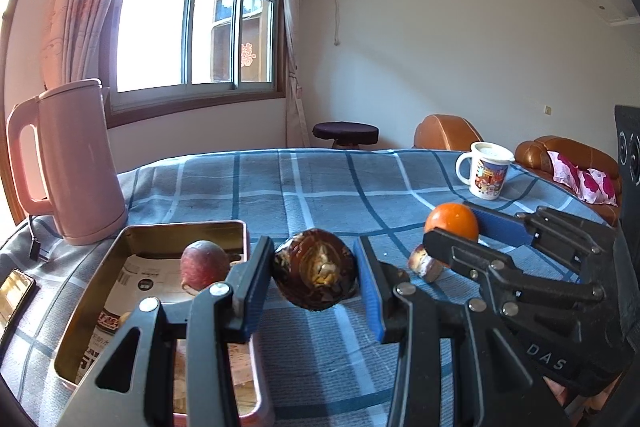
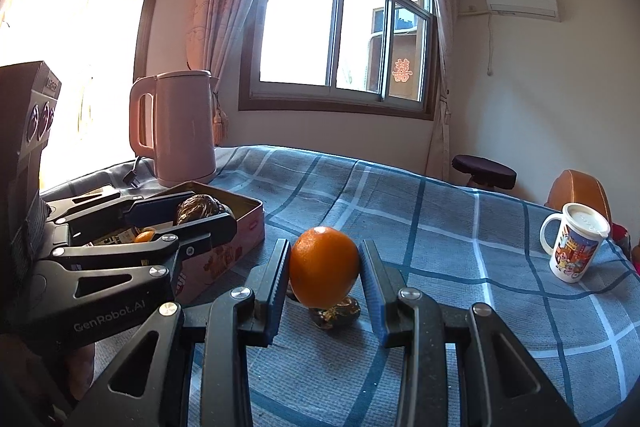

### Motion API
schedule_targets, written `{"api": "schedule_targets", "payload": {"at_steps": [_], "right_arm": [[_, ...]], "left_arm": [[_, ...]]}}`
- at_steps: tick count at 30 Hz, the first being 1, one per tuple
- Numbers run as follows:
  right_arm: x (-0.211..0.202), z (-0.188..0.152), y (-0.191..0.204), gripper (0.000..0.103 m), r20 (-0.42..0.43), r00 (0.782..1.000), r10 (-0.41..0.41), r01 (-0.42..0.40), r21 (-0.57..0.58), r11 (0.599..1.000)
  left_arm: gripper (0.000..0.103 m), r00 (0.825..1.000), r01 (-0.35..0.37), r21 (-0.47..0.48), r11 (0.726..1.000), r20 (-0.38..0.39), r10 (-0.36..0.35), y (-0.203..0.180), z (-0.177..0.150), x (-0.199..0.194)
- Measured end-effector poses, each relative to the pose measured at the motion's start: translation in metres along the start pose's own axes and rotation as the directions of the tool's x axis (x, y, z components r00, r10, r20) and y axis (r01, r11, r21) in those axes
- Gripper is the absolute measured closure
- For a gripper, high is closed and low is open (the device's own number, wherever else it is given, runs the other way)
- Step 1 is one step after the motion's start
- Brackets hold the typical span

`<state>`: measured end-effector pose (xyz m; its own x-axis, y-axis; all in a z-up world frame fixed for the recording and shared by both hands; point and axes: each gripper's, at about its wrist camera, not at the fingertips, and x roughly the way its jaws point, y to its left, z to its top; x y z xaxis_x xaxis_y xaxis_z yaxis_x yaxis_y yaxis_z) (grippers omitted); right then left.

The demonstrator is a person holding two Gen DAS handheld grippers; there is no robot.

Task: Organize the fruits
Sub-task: 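Carry the shiny brown fruit with the left tool while the right tool carries the orange to the tin, then lower the shiny brown fruit into the tin with the left tool while the right tool releases the orange there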

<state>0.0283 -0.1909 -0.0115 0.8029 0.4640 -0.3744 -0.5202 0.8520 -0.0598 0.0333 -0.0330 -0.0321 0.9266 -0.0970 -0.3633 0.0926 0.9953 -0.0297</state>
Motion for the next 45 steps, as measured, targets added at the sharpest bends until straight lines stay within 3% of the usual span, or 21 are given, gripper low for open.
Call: {"api": "schedule_targets", "payload": {"at_steps": [45], "right_arm": [[0.042,0.027,0.077,0.066,-0.053,0.987,0.151,-0.155,-0.071,0.985]], "left_arm": [[0.06,0.988,-0.149,-0.114,0.982,-0.067,0.142,0.094,-0.007,-0.009]]}}
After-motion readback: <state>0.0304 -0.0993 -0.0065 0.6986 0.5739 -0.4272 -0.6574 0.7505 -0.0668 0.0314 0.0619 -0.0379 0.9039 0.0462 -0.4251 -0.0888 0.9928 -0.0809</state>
